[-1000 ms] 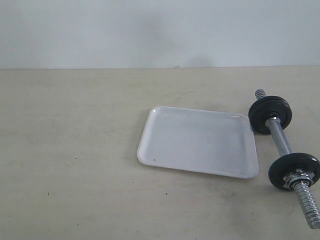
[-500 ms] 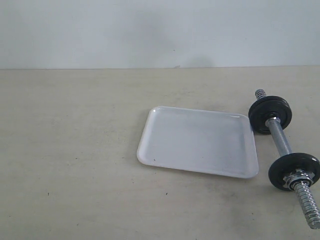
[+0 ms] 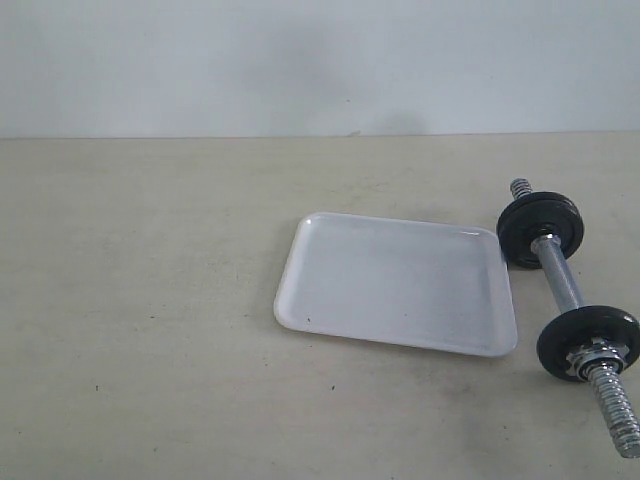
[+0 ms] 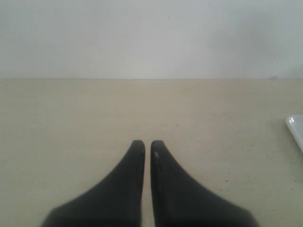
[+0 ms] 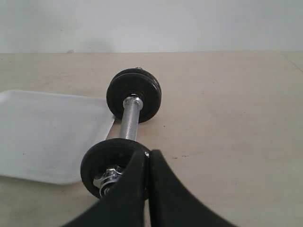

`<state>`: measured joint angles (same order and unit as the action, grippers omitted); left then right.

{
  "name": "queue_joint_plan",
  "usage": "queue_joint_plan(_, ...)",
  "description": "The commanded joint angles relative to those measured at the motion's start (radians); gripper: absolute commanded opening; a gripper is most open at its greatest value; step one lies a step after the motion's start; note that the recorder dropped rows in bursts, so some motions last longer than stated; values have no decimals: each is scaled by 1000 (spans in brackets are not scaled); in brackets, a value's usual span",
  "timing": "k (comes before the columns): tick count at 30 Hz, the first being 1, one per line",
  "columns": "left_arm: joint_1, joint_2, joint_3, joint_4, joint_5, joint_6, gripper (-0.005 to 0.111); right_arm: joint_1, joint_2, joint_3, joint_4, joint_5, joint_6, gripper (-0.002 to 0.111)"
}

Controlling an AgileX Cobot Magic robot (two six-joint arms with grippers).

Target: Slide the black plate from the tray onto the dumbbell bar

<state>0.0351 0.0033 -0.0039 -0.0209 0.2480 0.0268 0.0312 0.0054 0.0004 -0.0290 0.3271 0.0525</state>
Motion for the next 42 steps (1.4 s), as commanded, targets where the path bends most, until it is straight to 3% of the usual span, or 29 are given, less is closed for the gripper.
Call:
queue_joint_plan(1,4,-3,4,-5,-16,-12,4,-1,-5,0,-4,-6,-3,0)
queue_joint_plan(10,4,-3,4,59,-11,-1,4,-1,-5,0,-4,-6,-3,0)
queue_joint_plan(16,4,-3,4,55,53,175,4,-1,-5,0,-4,2,-3,0)
queue_joint_plan(22,4,-3,4,11,53,104,4,-1,-5,0,-4,2,-3,0)
queue_joint_plan(42,4,-3,4,11,53,104,4,-1,-5,0,-4,2,-3,0)
